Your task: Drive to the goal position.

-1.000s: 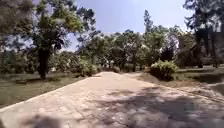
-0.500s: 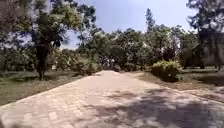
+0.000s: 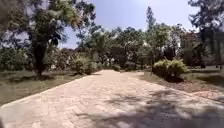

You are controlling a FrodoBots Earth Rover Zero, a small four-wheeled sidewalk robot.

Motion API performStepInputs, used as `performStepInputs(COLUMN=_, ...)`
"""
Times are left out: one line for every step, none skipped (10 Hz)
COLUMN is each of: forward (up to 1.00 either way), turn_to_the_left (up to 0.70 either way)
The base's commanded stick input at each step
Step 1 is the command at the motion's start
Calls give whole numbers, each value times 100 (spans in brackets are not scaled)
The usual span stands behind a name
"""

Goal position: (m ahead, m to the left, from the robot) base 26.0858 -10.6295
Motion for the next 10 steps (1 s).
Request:
performStepInputs(forward=70, turn_to_the_left=-7)
performStepInputs(forward=70, turn_to_the_left=-17)
performStepInputs(forward=70, turn_to_the_left=-35)
performStepInputs(forward=70, turn_to_the_left=-35)
performStepInputs(forward=70, turn_to_the_left=0)
performStepInputs(forward=70, turn_to_the_left=0)
performStepInputs(forward=70, turn_to_the_left=0)
performStepInputs(forward=70, turn_to_the_left=0)
performStepInputs(forward=70, turn_to_the_left=0)
performStepInputs(forward=70, turn_to_the_left=0)
